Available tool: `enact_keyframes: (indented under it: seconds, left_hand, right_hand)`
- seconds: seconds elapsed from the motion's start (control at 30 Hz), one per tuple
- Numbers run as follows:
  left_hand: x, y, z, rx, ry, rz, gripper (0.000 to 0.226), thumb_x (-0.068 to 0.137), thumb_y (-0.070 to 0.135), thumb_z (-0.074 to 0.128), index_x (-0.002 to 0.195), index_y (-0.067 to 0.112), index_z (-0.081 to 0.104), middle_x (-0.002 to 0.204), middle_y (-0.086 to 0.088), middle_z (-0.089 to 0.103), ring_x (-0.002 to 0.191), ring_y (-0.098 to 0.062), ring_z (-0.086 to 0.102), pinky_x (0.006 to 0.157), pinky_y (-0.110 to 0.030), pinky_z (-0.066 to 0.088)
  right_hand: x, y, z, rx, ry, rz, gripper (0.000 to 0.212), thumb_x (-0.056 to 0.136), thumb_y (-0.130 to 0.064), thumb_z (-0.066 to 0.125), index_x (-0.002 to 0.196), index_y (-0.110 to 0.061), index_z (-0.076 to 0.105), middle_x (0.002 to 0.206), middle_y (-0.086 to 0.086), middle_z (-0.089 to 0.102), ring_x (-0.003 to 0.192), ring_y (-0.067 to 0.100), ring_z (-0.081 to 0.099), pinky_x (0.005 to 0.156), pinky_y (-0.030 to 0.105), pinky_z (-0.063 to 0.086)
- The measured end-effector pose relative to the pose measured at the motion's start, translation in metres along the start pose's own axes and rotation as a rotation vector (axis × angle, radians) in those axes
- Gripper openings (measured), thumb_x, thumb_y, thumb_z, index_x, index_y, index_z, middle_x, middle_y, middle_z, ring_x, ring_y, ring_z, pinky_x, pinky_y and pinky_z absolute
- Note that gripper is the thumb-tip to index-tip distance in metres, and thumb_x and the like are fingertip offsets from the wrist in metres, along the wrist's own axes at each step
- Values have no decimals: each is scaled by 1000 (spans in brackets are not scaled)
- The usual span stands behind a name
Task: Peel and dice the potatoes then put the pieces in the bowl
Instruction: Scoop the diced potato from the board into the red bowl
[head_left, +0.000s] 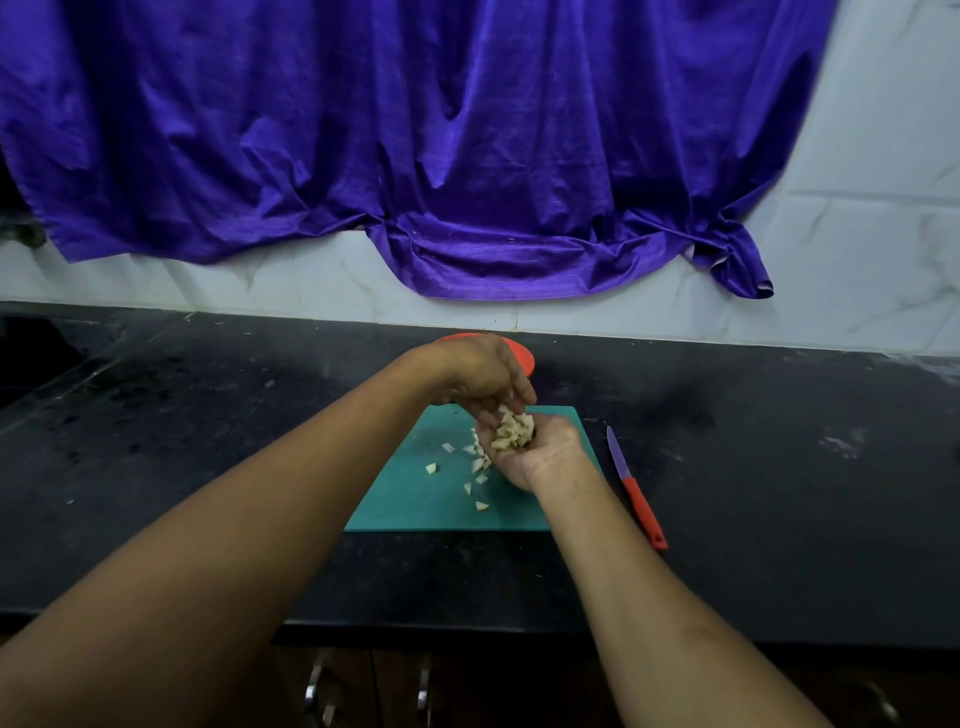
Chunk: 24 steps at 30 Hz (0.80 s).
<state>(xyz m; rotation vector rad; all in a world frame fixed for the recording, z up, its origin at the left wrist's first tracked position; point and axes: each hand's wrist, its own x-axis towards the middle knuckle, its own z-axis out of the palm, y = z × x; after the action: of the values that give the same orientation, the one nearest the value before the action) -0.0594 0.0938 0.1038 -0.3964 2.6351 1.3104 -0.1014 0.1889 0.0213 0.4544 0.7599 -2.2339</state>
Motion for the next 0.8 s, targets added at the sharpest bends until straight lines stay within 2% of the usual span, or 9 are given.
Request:
enact_keyframes:
  seconds: [0.13, 0.27, 0.57, 0.7, 0.8]
  left_hand:
    - [-2, -5, -7, 9, -15, 48, 33, 96, -11, 53, 107, 9, 76, 114, -11, 76, 96, -19, 71, 85, -33, 62]
    - [-2, -12, -11, 17, -22, 108, 34, 96, -12, 53, 114, 6, 75, 112, -11, 76, 85, -10, 70, 69, -22, 58]
    - [5, -18, -9, 82, 2, 219, 29, 90, -13, 63, 106, 7, 77, 97, -6, 79, 82, -8, 74, 65, -20, 57]
    - [7, -21, -8, 80, 15, 257, 21, 90, -6, 69, 103, 9, 78, 93, -2, 79, 80, -4, 73, 63, -15, 53]
    - [8, -23, -7, 40, 44, 284, 18, 91, -5, 69, 102, 8, 77, 93, -7, 78, 78, -7, 72, 64, -17, 55]
  right_hand:
    - [-2, 2, -1, 38, 0, 6, 51, 109, -12, 19, 109, 8, 66, 98, 24, 71, 88, 33, 69, 71, 43, 56]
    - [-2, 2, 0, 79, 1, 5, 50, 109, -11, 19, 111, 10, 64, 99, 25, 69, 90, 34, 67, 78, 42, 57]
    - [-4, 9, 4, 143, -71, 20, 51, 109, -11, 20, 102, 8, 67, 83, 26, 74, 86, 35, 70, 75, 42, 57]
    - [-3, 8, 3, 150, -60, 23, 48, 110, -12, 23, 104, 7, 67, 82, 27, 74, 87, 35, 70, 75, 42, 58]
    - [-3, 6, 2, 159, -57, 25, 46, 110, -11, 24, 111, 9, 66, 86, 27, 73, 88, 36, 70, 73, 44, 58]
